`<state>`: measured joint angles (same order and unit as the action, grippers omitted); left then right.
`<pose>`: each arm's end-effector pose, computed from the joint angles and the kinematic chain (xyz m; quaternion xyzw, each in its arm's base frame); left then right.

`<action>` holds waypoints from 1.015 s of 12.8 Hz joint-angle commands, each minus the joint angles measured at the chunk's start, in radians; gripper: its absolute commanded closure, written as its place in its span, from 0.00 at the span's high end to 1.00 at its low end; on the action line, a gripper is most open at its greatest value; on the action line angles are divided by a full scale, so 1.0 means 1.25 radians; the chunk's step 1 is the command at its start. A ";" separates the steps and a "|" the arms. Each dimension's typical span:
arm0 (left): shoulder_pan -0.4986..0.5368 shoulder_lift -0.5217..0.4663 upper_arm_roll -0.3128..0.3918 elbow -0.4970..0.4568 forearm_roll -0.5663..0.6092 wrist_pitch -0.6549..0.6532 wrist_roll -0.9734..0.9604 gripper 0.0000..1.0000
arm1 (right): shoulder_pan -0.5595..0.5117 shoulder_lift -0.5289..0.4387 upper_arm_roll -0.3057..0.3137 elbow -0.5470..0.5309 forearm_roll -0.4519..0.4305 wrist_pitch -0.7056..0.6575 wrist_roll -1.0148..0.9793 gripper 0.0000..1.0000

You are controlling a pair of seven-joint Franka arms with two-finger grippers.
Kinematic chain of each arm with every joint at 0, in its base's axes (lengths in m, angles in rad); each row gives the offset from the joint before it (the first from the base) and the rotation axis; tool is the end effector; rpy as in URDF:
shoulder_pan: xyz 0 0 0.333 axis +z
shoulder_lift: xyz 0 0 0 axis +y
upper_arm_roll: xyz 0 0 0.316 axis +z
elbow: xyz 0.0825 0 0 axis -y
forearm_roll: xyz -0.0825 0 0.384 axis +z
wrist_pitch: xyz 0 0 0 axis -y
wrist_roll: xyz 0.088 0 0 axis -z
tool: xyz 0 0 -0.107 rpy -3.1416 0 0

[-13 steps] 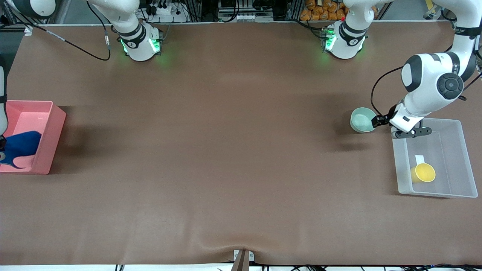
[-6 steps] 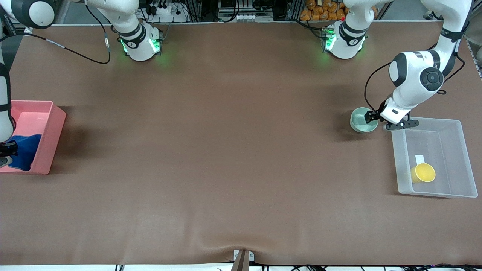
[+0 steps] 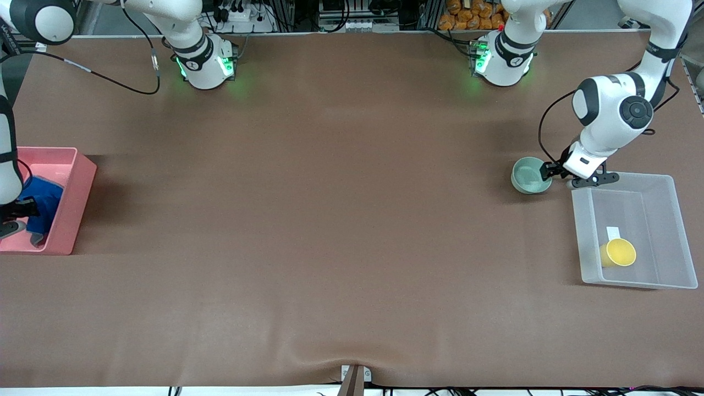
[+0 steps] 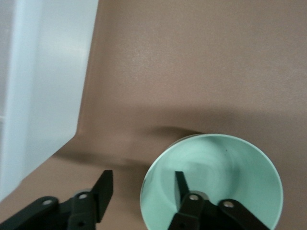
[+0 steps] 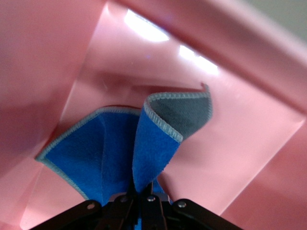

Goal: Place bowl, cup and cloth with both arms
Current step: 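Lift the green bowl with the left gripper and carry it over the box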

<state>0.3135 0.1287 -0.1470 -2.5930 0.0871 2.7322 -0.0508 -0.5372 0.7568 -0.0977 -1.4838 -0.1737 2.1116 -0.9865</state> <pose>0.4381 0.0685 0.2134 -0.9975 -0.0694 -0.0058 0.0085 0.5682 -0.4149 0.2180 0.9648 0.2326 -0.1200 0.0269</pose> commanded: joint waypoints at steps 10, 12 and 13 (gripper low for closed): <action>-0.002 -0.033 -0.011 0.206 0.019 -0.276 0.003 0.00 | -0.037 -0.067 0.008 0.000 0.000 -0.243 -0.117 1.00; 0.001 -0.020 -0.010 0.358 0.011 -0.451 0.029 0.00 | -0.038 -0.098 0.007 -0.001 -0.016 -0.271 -0.149 1.00; 0.006 -0.007 -0.002 0.426 0.005 -0.511 0.067 0.00 | -0.038 -0.114 0.008 -0.005 -0.036 -0.293 -0.154 1.00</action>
<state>0.3091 0.0968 -0.1561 -2.2259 0.0877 2.2532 -0.0250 -0.5803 0.6725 -0.0930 -1.4623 -0.1860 1.7868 -1.1469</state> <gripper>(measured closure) 0.969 0.075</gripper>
